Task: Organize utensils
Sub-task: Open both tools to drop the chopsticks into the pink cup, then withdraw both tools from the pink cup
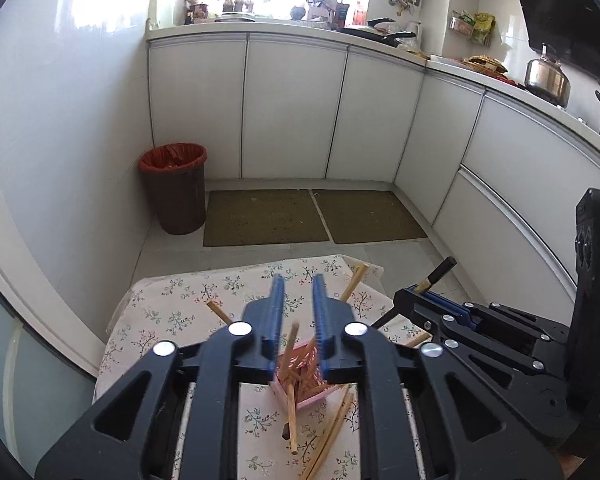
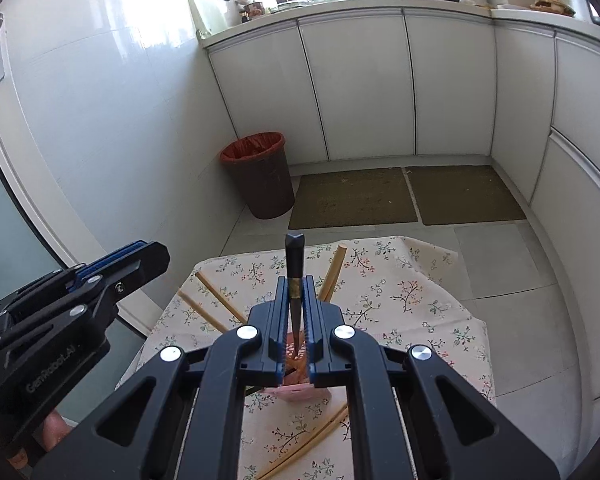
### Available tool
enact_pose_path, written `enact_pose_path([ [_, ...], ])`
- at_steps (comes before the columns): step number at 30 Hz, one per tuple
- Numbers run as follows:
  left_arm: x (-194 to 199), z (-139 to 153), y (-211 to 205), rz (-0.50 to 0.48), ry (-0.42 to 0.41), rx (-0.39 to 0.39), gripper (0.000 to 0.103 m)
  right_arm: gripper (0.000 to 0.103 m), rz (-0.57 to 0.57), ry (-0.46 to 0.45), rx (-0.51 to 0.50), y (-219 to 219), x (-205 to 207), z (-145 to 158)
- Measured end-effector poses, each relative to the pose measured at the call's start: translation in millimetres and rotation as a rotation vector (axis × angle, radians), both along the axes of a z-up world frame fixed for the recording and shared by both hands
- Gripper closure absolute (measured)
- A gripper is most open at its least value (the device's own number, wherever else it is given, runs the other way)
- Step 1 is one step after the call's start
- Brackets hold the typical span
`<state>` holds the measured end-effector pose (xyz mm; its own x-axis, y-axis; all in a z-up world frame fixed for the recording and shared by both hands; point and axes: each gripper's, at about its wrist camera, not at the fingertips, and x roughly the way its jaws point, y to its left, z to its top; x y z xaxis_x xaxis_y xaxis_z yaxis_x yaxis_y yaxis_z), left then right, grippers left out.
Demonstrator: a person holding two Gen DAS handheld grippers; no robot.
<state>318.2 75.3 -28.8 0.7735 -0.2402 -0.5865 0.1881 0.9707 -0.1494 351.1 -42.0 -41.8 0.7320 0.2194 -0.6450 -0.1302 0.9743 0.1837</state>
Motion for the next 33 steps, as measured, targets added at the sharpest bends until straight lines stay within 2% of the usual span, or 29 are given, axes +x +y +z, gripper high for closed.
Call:
enact_pose_path([
  [4,2.2,6.6,14.5,0.026,-0.016,-0.062,0.065,0.093,0.021,0.014,-0.005,6.2,13.8,-12.4],
  [10,-10.0,27.3,25.1,0.088,-0.087,-0.040,0.055,0.091,0.017,-0.031,-0.035,8.4,2.2,2.7],
  [13,-16.2,32.7,29.6,0.109,-0.097,-0.039,0.047,0.086,0.007,-0.049,-0.041,7.2,-3.8,13.7],
  [15,-21.5,35.0,31.0,0.133,-0.105,-0.022,0.039,0.078,-0.008,-0.063,-0.050,4.9,-11.0,21.8],
  [16,-23.8,35.9,30.5,0.138,-0.109,-0.011,0.038,0.075,-0.014,-0.072,-0.053,5.1,-14.7,25.4],
  [18,-31.2,36.6,30.5,0.159,-0.118,0.020,0.031,0.062,-0.032,-0.092,-0.059,2.2,-22.3,31.8],
  [20,-37.7,38.0,30.9,0.168,-0.126,0.032,0.027,0.056,-0.047,-0.105,-0.064,-0.2,-31.4,37.4],
  [23,-49.5,41.5,32.4,0.186,-0.134,0.045,0.026,0.043,-0.079,-0.120,-0.063,-4.3,-46.3,45.6],
  [25,-56.9,44.1,32.4,0.191,-0.138,0.055,0.024,0.039,-0.102,-0.133,-0.066,-7.4,-56.8,49.0],
  [27,-64.4,46.2,32.6,0.192,-0.140,0.062,0.019,0.029,-0.137,-0.146,-0.073,-11.5,-68.5,53.1],
  [33,-89.9,49.9,31.5,0.213,-0.149,0.078,0.007,0.012,-0.219,-0.162,-0.049,-24.6,-99.1,64.0],
])
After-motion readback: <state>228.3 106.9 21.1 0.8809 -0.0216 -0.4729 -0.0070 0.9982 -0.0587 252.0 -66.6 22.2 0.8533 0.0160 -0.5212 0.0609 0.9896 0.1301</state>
